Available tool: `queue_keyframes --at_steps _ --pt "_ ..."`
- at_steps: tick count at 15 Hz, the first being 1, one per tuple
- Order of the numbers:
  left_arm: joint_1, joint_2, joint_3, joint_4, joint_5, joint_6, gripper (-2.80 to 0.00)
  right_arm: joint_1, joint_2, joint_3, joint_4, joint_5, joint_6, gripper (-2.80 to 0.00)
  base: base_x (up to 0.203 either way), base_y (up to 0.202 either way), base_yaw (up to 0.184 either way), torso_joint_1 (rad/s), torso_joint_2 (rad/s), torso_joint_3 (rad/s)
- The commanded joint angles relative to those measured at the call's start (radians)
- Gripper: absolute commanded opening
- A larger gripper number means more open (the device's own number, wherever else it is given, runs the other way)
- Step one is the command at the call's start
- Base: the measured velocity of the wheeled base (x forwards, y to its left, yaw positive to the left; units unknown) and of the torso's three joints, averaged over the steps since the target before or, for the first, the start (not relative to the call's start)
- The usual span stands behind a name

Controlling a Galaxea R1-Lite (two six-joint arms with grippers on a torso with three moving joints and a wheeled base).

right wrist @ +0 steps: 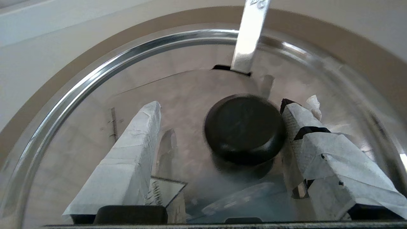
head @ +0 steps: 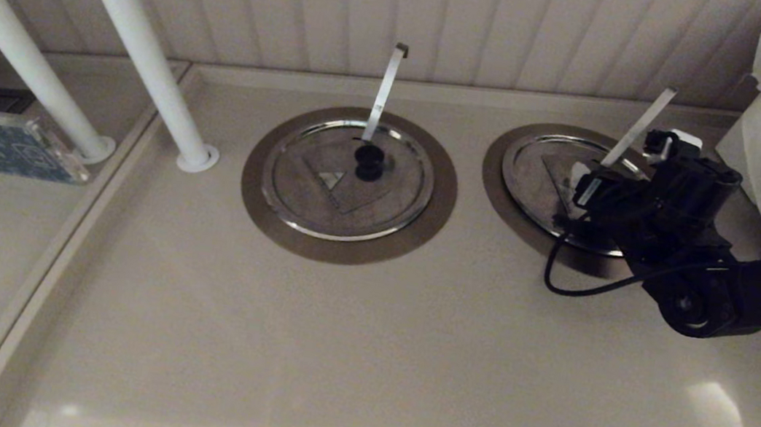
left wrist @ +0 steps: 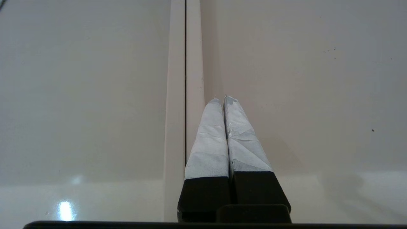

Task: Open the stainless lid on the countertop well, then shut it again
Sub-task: Open the lid

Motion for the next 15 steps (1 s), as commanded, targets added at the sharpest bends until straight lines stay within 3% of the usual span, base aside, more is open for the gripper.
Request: queue_keyframes --at_steps 1,15 --pt "0.0 0.0 0.0 -0.001 0.0 0.0 -2.8 0.006 -0.002 0.005 -0.006 -0.002 0.001 0.0 0.0 0.0 0.0 0.0 0.0 0.0" --pt "0.0 0.0 0.0 -0.001 0.0 0.0 -2.8 0.022 -0.044 0.012 -0.013 -0.005 0.001 0.0 0.0 0.0 0.0 0.0 0.0 0.0"
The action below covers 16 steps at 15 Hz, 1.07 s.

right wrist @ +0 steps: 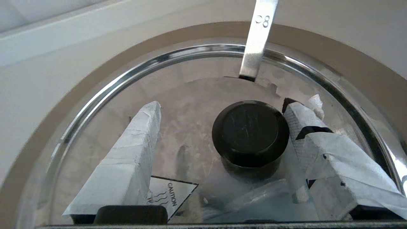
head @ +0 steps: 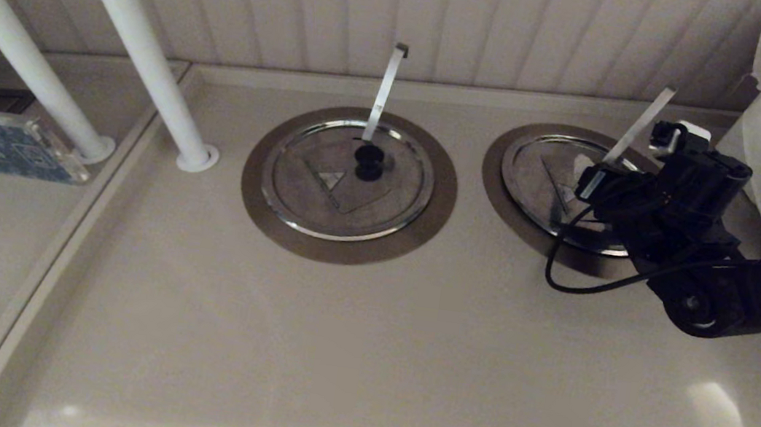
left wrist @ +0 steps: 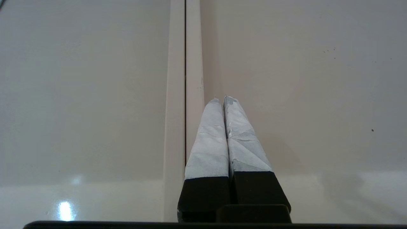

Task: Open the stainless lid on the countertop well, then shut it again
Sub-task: Open the lid

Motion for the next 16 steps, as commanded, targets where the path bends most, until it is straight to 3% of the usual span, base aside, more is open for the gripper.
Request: queue_keyframes --at_steps 1,16 --pt "0.0 0.0 0.0 0.0 0.0 0.001 -2.8 0.01 -0.021 0.009 -0.006 -0.003 0.001 0.0 0.0 0.0 0.0 0.0 0.0 0.0" --pt "0.0 0.0 0.0 0.001 0.0 0.0 -2.8 0.078 -0.061 0.043 -0.03 -0.014 -0.008 0.0 0.0 0.0 0.0 0.0 0.0 0.0"
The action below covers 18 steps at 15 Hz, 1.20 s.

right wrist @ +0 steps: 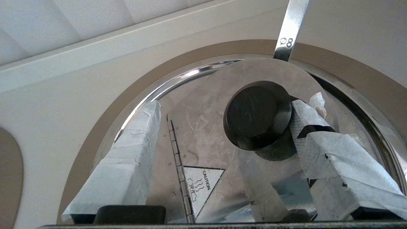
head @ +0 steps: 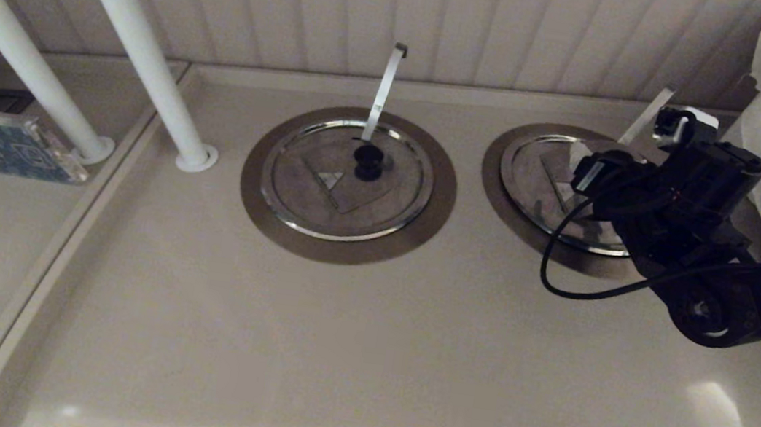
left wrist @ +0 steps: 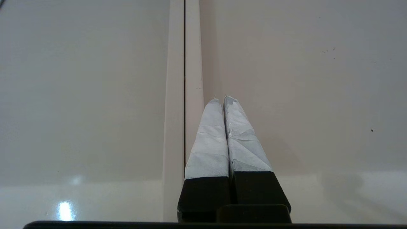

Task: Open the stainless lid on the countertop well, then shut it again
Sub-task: Open the lid

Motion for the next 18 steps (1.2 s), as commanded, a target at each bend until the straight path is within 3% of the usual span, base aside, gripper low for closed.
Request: queue_keyframes --at_steps 1,18 --pt "0.0 0.0 0.0 0.001 0.0 0.0 -2.8 0.012 -0.002 0.0 -0.007 -0.006 0.001 0.0 0.0 0.0 0.0 0.0 0.0 0.0" --pt "0.0 -0.001 0.0 0.0 0.0 0.001 -2.8 0.051 0.0 0.017 -0.075 -0.013 -0.042 0.0 0.0 0.0 0.0 0.0 0.0 0.0"
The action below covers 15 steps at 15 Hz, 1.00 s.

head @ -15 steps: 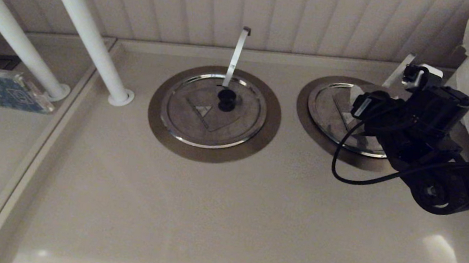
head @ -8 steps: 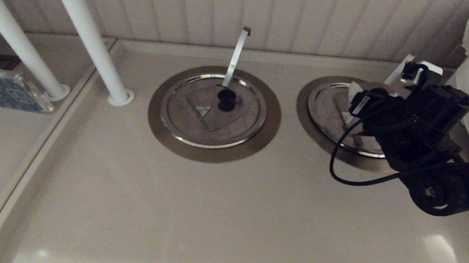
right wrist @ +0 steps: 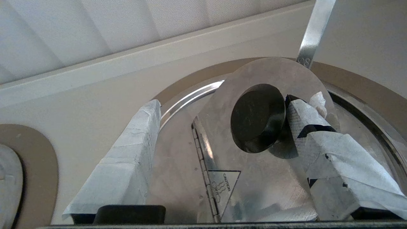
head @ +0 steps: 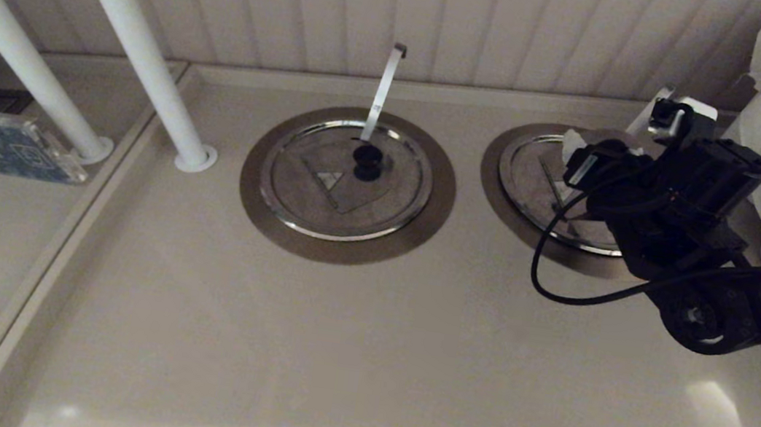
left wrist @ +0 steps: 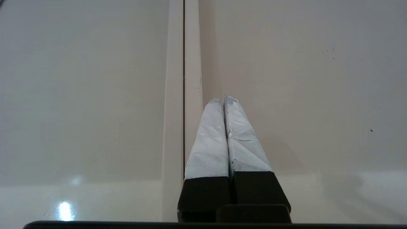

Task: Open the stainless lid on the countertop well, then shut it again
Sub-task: Open the lid

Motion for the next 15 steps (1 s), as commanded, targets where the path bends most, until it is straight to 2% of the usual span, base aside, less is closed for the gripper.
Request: queue_keyframes --at_steps 1,15 --pt "0.0 0.0 0.0 0.0 0.0 -0.001 -2.8 0.007 0.004 0.008 -0.008 -0.002 0.0 0.0 0.0 0.0 0.0 0.0 0.0 0.0" --pt "0.0 0.0 0.0 -0.001 0.0 -0.001 -2.8 0.08 -0.016 0.066 -0.114 -0.002 -0.053 0.0 0.0 0.0 0.0 0.0 0.0 0.0"
